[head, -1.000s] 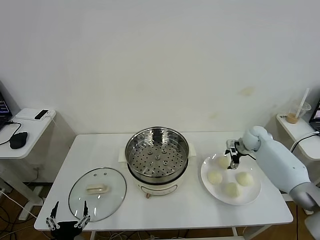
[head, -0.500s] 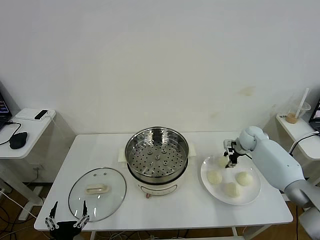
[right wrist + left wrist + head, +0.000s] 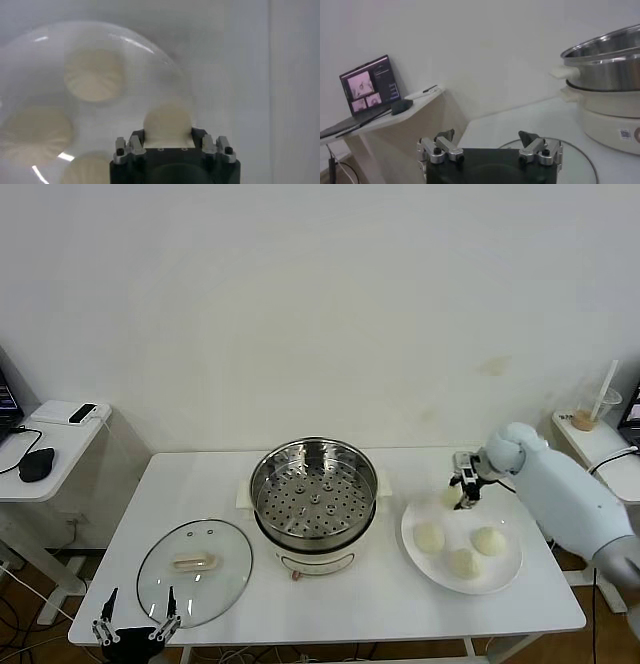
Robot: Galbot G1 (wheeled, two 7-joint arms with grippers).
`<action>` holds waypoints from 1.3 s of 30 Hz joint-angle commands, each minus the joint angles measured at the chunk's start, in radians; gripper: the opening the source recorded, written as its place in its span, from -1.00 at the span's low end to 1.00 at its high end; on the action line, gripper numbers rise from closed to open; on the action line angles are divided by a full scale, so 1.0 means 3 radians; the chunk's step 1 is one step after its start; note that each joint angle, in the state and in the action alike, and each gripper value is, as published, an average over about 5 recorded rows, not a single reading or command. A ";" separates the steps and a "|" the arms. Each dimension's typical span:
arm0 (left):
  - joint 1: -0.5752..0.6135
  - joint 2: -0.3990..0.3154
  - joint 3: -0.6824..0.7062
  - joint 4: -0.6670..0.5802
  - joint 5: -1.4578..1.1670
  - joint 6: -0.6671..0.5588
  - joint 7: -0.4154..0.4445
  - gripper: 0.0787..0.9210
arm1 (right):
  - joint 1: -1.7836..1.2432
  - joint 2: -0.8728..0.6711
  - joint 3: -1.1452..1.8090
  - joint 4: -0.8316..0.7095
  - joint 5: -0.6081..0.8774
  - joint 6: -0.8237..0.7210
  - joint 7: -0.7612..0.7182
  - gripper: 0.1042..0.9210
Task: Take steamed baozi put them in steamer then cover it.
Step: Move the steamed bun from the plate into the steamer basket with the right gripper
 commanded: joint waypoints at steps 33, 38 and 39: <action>-0.0019 0.0090 -0.0194 -0.0006 -0.0146 0.0028 0.0026 0.77 | 0.1735 0.1645 -0.2235 0.0025 0.0907 0.1091 0.0656 0.19; -0.0020 0.0057 -0.0202 -0.0020 -0.0144 0.0028 0.0025 0.77 | 0.1616 0.1703 -0.2322 -0.0167 0.0407 0.1469 0.0768 0.18; -0.0020 0.0050 -0.0202 -0.0022 -0.0143 0.0028 0.0025 0.77 | 0.1589 0.1710 -0.2316 -0.0206 0.0311 0.1546 0.0794 0.18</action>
